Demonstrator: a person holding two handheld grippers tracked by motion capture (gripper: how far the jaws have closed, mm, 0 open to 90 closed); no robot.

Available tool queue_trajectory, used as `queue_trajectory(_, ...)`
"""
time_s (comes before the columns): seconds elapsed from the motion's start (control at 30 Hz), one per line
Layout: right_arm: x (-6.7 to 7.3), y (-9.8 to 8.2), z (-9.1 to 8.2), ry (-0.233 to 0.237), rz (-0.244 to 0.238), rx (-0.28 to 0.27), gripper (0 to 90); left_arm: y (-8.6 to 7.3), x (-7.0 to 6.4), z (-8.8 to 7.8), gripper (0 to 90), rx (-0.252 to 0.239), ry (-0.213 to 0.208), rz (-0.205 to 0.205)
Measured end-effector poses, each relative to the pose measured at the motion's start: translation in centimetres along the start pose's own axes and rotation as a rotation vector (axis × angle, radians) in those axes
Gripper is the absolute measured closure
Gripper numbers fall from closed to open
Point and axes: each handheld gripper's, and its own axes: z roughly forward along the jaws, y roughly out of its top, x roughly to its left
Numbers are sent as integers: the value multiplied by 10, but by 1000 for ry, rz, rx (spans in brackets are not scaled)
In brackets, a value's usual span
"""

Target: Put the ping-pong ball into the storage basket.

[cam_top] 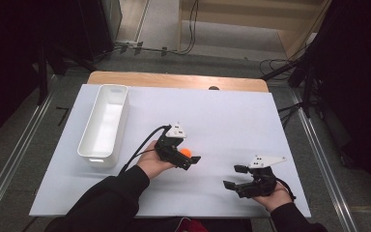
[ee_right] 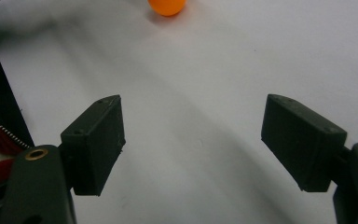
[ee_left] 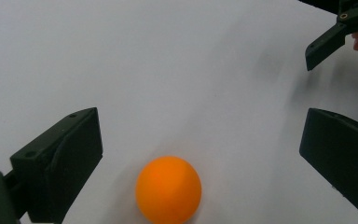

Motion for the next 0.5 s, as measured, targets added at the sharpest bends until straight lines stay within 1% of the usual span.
queue_trajectory(0.03,0,0,0,0,0,0,200,0,0,0,0,2,0,4)
queue_trajectory(0.07,0,0,0,2,0,1,200,-3,-1,2,0,-13,-3,1)
queue_trajectory(0.1,0,0,0,2,0,1,200,-3,-1,2,0,-13,-3,1)
queue_trajectory(0.13,0,0,0,2,0,-1,200,-4,0,2,0,-16,-8,-9)
queue_trajectory(0.2,0,0,0,1,0,-1,200,-5,1,2,0,-12,-3,-8)
queue_trajectory(0.3,0,0,-1,1,-1,-2,200,-8,1,4,0,-18,-3,-18)
queue_trajectory(0.33,0,0,-1,0,-1,-2,201,-8,2,4,0,-9,-4,-13)
queue_trajectory(0.4,0,0,-1,1,-1,-2,200,-10,1,5,0,-12,-4,-17)
queue_trajectory(0.43,-1,0,0,1,-1,-1,200,-11,1,5,0,-7,-6,-15)
queue_trajectory(0.47,0,0,0,2,-2,0,200,-12,1,7,0,8,-6,-9)
queue_trajectory(0.5,0,0,0,2,-2,0,200,-12,1,7,0,8,-6,-9)
